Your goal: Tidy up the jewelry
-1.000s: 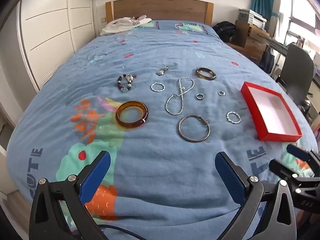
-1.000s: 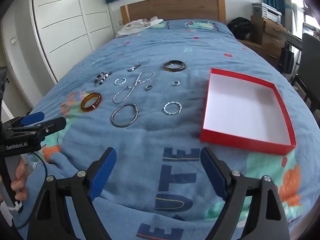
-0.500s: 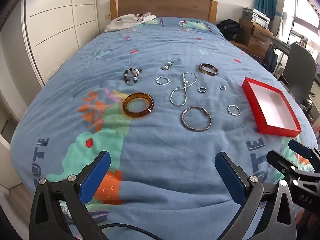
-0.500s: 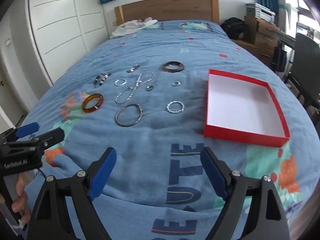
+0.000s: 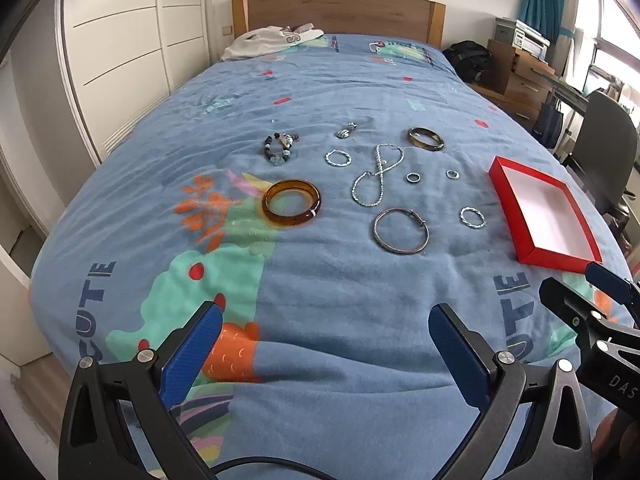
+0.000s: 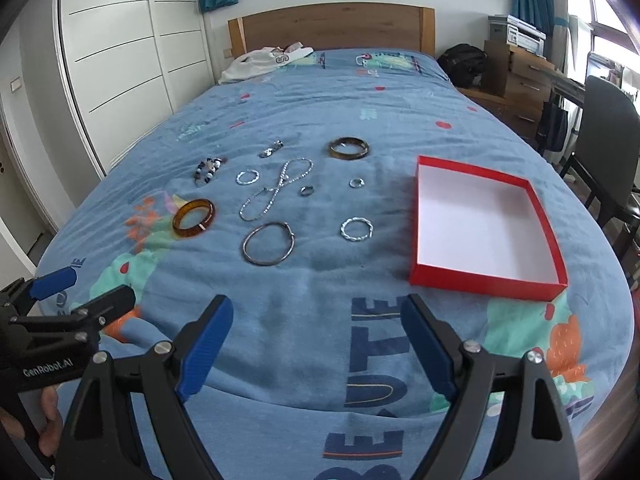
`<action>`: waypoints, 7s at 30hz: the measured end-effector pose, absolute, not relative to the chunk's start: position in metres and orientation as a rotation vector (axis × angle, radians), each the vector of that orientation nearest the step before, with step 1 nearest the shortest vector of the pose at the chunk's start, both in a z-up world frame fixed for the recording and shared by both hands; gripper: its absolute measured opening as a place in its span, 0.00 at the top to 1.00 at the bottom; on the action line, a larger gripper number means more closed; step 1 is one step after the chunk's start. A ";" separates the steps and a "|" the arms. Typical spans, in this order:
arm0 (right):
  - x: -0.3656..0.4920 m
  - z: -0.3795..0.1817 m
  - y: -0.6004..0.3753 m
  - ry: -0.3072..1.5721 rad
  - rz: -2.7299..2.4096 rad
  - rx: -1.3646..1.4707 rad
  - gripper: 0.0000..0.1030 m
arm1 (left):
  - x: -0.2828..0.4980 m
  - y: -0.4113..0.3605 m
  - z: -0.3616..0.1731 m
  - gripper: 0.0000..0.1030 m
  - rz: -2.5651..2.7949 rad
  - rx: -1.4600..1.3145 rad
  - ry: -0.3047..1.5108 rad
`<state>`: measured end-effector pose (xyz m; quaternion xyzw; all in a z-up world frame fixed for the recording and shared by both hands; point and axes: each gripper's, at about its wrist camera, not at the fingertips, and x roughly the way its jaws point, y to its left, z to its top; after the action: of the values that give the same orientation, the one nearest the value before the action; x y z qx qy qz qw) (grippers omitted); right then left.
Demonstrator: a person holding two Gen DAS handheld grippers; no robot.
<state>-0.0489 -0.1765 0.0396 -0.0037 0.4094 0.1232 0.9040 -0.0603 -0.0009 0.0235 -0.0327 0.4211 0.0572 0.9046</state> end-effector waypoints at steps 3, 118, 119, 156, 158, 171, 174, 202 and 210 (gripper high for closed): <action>-0.050 0.041 -0.174 0.844 0.254 -0.012 0.17 | -0.064 -0.002 0.026 0.02 0.120 -0.049 0.861; 0.108 -0.087 -0.073 1.010 0.562 -0.111 0.17 | 0.137 0.094 -0.074 0.02 0.130 -0.174 1.020; 0.109 -0.088 -0.073 1.009 0.563 -0.115 0.17 | 0.138 0.092 -0.076 0.02 0.125 -0.173 1.025; 0.092 -0.023 -0.121 0.926 0.554 -0.041 0.33 | 0.099 0.053 -0.021 0.24 0.053 -0.112 0.935; 0.090 -0.013 -0.141 0.914 0.533 -0.023 0.33 | 0.097 0.036 -0.011 0.24 0.017 -0.111 0.928; 0.117 0.026 -0.313 0.897 0.410 -0.060 0.33 | 0.121 -0.117 0.025 0.24 -0.282 -0.038 0.907; 0.137 0.023 -0.344 0.920 0.427 -0.108 0.33 | 0.137 -0.152 0.027 0.24 -0.364 -0.010 0.900; 0.221 -0.070 -0.382 1.066 0.676 -0.375 0.32 | 0.194 -0.278 -0.055 0.25 -0.736 0.360 1.011; 0.219 -0.076 -0.378 1.054 0.712 -0.427 0.32 | 0.183 -0.283 -0.064 0.23 -0.718 0.469 0.961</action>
<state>0.2188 -0.3782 -0.0762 -0.1980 0.4883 0.3300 0.7833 0.1828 -0.2833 -0.0640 0.2184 0.4479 -0.3345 0.7999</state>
